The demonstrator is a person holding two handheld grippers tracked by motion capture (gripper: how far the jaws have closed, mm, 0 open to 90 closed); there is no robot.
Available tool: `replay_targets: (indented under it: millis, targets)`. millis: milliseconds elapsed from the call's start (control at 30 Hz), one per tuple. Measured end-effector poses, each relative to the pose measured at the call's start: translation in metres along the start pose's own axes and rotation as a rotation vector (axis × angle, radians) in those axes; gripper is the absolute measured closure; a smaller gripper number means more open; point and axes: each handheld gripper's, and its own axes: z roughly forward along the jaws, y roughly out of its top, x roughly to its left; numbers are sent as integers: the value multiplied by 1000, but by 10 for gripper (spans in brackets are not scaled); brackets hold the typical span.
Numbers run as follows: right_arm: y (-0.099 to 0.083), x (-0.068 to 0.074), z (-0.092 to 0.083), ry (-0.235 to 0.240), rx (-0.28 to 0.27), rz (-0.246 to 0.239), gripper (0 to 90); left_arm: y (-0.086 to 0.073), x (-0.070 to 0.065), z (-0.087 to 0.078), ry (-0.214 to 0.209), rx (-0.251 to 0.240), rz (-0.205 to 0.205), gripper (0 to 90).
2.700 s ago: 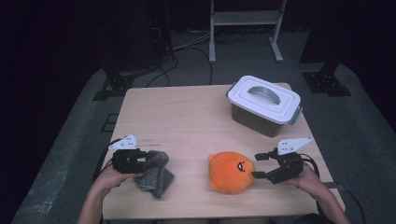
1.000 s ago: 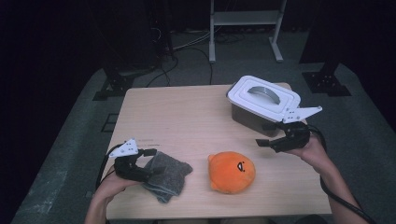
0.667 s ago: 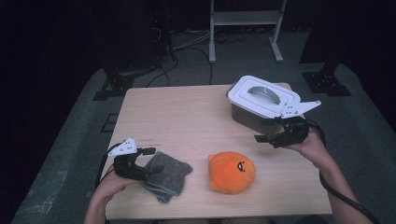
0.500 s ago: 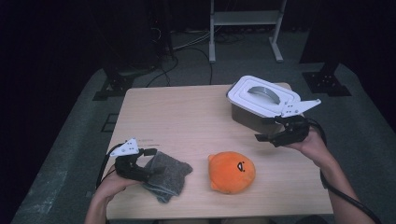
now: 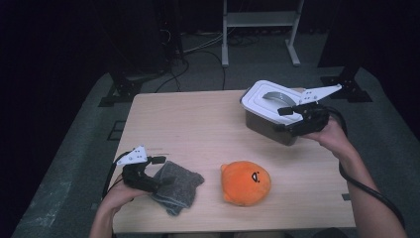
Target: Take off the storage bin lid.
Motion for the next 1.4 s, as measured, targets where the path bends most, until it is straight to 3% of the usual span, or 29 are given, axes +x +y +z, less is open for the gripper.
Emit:
replay_targets:
  millis: [467, 900, 1167, 1400]
  targets:
    - [20, -32, -1, -31, 34, -2, 271, -2, -1, 9, -9, 12, -9, 96]
    - [18, -70, 4, -80, 73, 36, 273, -5, 2, 9, 0, 7, -28, 92]
    - [17, -87, 15, -110, 105, 42, 273, -7, 3, 9, -1, 9, -29, 92]
    - [18, -100, 24, -128, 98, 63, 273, -8, 3, 8, 1, 7, -35, 92]
